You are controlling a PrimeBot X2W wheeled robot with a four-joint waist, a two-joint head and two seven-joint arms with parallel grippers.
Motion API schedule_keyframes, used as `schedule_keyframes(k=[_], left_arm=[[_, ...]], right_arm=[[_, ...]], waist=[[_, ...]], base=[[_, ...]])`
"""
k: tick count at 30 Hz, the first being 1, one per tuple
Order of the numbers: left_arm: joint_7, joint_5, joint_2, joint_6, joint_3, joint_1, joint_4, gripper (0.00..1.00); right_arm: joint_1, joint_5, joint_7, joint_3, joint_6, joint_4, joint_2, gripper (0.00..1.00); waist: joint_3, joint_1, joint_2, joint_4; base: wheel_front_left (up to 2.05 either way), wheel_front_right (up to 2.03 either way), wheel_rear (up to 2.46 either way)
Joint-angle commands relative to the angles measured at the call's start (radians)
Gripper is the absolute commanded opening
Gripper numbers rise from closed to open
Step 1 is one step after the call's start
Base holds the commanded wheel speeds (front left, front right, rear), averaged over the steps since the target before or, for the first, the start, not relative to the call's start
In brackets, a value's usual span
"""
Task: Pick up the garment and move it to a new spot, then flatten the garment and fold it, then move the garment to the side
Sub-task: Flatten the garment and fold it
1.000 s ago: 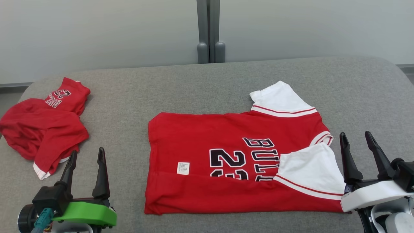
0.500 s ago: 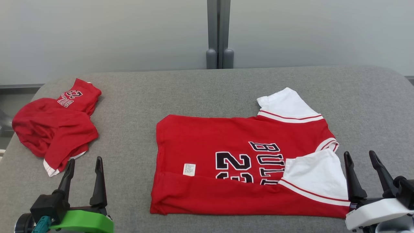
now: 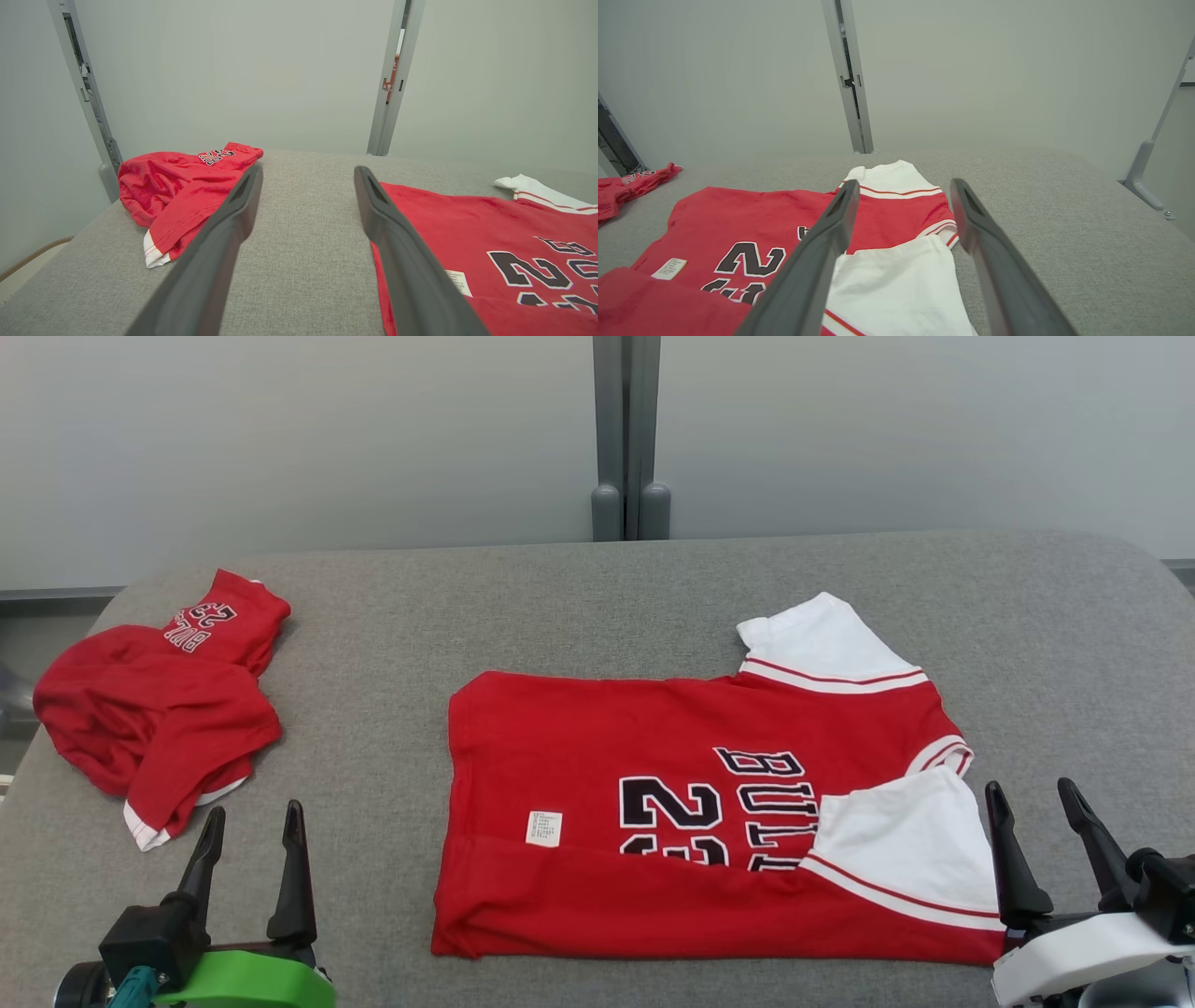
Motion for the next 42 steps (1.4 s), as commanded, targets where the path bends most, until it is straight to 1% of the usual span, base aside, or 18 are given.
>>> schedule_keyframes(k=[1,12,18,23,26,32,35,38,42], left_arm=[[-0.003,0.008,-0.001,-0.006,0.005,0.002,0.002,1.0],[-0.003,0.01,-0.013,-0.014,0.017,-0.014,0.019,1.0],[-0.003,0.02,-0.018,-0.026,0.002,-0.093,0.064,1.0],[0.002,0.035,-0.004,-0.042,-0.03,-0.237,0.129,1.0],[0.014,0.042,-0.004,-0.051,-0.058,-0.36,0.182,1.0],[0.043,0.042,-0.025,-0.065,-0.119,-0.587,0.315,1.0],[0.045,0.038,-0.04,-0.07,-0.148,-0.679,0.398,1.0],[0.053,0.034,-0.054,-0.073,-0.179,-0.755,0.497,1.0],[0.046,0.025,-0.068,-0.076,-0.217,-0.821,0.621,1.0]], right_arm=[[0.008,-0.004,0.001,0.002,-0.002,0.002,0.0,1.0],[-0.007,-0.001,-0.004,0.004,-0.002,0.015,-0.002,1.0],[-0.086,-0.014,-0.002,0.028,-0.002,0.048,-0.038,1.0],[-0.23,-0.019,0.018,0.06,-0.002,0.096,-0.088,1.0],[-0.35,-0.013,0.033,0.096,-0.002,0.146,-0.137,1.0],[-0.59,0.004,0.053,0.161,-0.002,0.284,-0.205,1.0],[-0.697,0.012,0.044,0.201,-0.002,0.362,-0.223,1.0],[-0.793,0.025,0.025,0.249,-0.002,0.44,-0.226,1.0],[-0.885,0.039,-0.001,0.31,-0.002,0.545,-0.226,1.0]], waist=[[0.0,0.0,0.0,0.0],[0.006,0.0,0.0,-0.002],[0.033,0.0,0.0,-0.008],[0.094,0.0,0.0,-0.015],[0.154,0.0,0.0,-0.018],[0.276,0.0,0.0,-0.022],[0.333,0.0,0.0,-0.023],[0.386,0.0,0.0,-0.026],[0.429,0.0,0.0,-0.03]], base=[[0.0,0.0,0.0],[0.0,0.0,0.0],[0.0,0.0,0.0],[0.0,0.0,0.0],[0.0,0.0,0.0],[0.0,0.0,0.0],[0.0,0.0,0.0],[0.0,0.0,0.0],[0.0,0.0,0.0]])
